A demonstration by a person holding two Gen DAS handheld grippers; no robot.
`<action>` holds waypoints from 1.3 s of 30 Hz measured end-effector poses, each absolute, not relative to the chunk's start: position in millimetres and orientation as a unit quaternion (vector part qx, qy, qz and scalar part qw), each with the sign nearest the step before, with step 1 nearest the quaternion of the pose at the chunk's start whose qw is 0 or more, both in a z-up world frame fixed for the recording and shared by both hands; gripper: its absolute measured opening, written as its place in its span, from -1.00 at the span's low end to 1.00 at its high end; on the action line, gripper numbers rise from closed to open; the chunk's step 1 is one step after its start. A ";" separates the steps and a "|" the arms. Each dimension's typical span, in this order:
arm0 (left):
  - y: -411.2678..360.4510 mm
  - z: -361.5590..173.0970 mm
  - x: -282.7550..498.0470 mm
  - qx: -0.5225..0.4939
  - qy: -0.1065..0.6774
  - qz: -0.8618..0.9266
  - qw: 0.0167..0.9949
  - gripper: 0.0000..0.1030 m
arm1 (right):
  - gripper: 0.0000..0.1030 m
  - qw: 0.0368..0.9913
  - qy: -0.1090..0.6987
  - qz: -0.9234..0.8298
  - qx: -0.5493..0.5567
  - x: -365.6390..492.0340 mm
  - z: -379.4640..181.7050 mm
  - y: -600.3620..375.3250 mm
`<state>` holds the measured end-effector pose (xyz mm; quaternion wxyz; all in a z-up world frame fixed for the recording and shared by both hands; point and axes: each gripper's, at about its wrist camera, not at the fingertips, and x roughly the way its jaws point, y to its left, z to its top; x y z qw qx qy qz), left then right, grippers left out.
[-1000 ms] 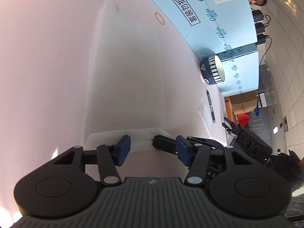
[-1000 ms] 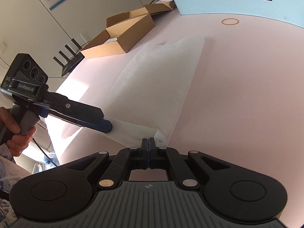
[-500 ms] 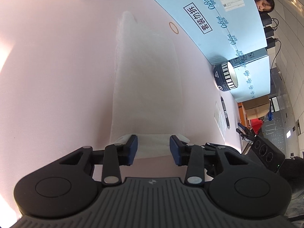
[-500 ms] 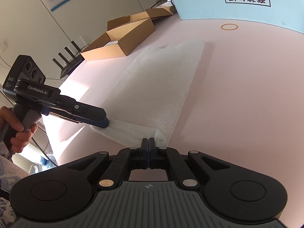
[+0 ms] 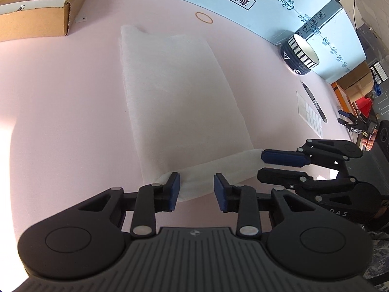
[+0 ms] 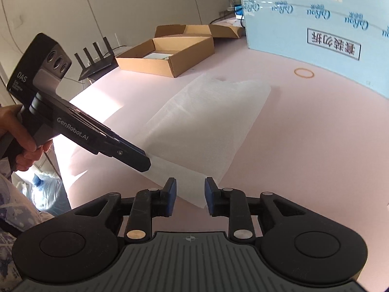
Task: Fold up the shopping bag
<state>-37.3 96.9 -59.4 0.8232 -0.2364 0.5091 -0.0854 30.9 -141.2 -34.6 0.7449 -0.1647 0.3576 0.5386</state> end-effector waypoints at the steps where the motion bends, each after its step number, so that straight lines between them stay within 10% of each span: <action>1: 98.9 -60.1 -37.0 -0.239 0.510 -0.088 0.821 -0.43 | -0.53 0.744 0.347 0.541 -0.181 28.9 -33.1 -141.1; 12: 106.0 -59.8 -31.3 -0.237 0.526 -0.105 0.810 -0.44 | -0.55 0.586 0.100 0.610 -0.524 -28.5 -60.6 -121.9; 21: 108.5 -59.6 -27.9 -0.241 0.530 -0.108 0.806 -0.44 | -0.64 0.525 0.029 0.620 -0.583 -24.6 -78.8 -113.7; 39: 91.7 -28.7 -47.7 -0.101 0.466 -0.146 0.867 -0.34 | -0.90 0.551 0.274 0.663 -0.425 34.4 -52.5 -70.7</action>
